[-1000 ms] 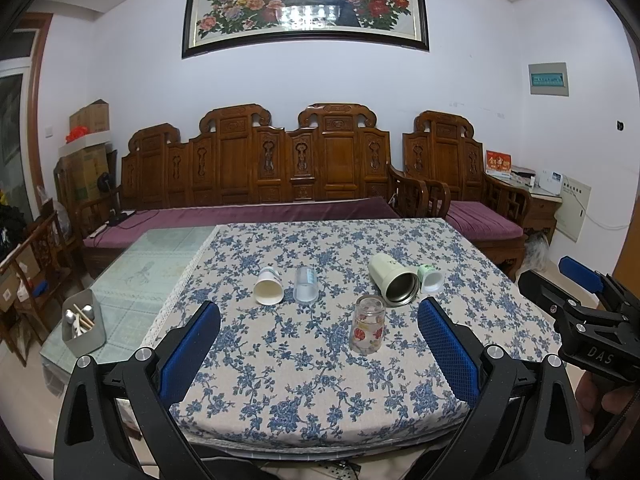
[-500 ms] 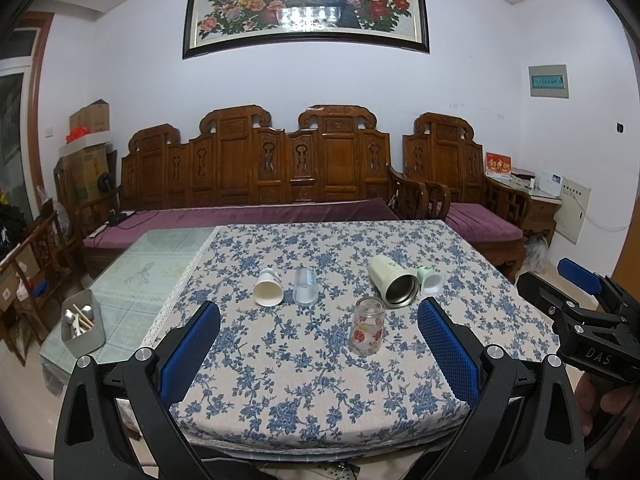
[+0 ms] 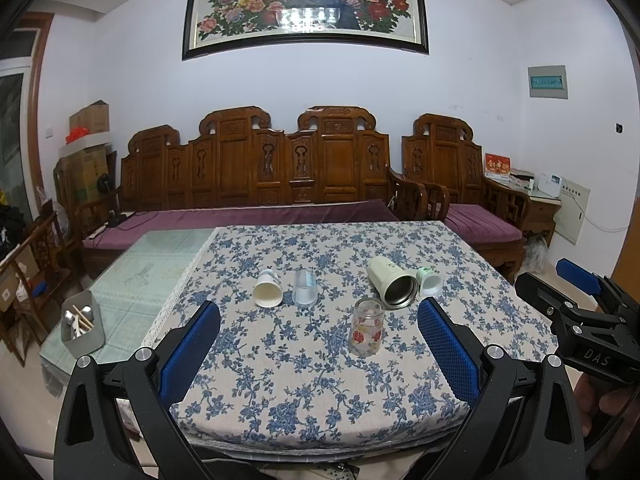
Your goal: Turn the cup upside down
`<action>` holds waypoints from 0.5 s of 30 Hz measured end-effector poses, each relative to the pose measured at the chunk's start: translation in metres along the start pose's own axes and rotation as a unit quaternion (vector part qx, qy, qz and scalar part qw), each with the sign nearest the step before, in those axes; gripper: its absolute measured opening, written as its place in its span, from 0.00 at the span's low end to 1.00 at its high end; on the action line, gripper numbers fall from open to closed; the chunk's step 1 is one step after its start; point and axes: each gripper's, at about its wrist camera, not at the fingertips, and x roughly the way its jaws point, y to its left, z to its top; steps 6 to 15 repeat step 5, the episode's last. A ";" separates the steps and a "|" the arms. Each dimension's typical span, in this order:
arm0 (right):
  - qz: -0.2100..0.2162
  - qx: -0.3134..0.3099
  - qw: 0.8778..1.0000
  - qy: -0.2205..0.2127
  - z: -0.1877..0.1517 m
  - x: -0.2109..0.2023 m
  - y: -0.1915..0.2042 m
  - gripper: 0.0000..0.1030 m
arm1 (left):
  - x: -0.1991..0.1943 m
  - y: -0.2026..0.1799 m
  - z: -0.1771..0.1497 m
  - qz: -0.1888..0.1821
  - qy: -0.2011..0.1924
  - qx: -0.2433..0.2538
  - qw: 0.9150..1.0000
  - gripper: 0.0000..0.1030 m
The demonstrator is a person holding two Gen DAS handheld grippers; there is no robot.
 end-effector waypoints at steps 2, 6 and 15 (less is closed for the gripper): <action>0.000 0.000 1.000 0.000 0.000 0.000 0.000 0.98 | -0.001 -0.001 0.001 0.000 0.000 0.000 1.000 0.92; 0.000 0.000 1.000 -0.001 0.000 0.000 0.001 0.98 | -0.001 -0.001 0.001 0.000 -0.001 0.000 1.000 0.92; 0.000 0.000 1.000 -0.001 0.000 0.000 0.001 0.98 | -0.001 -0.001 0.001 0.000 -0.001 0.000 1.000 0.92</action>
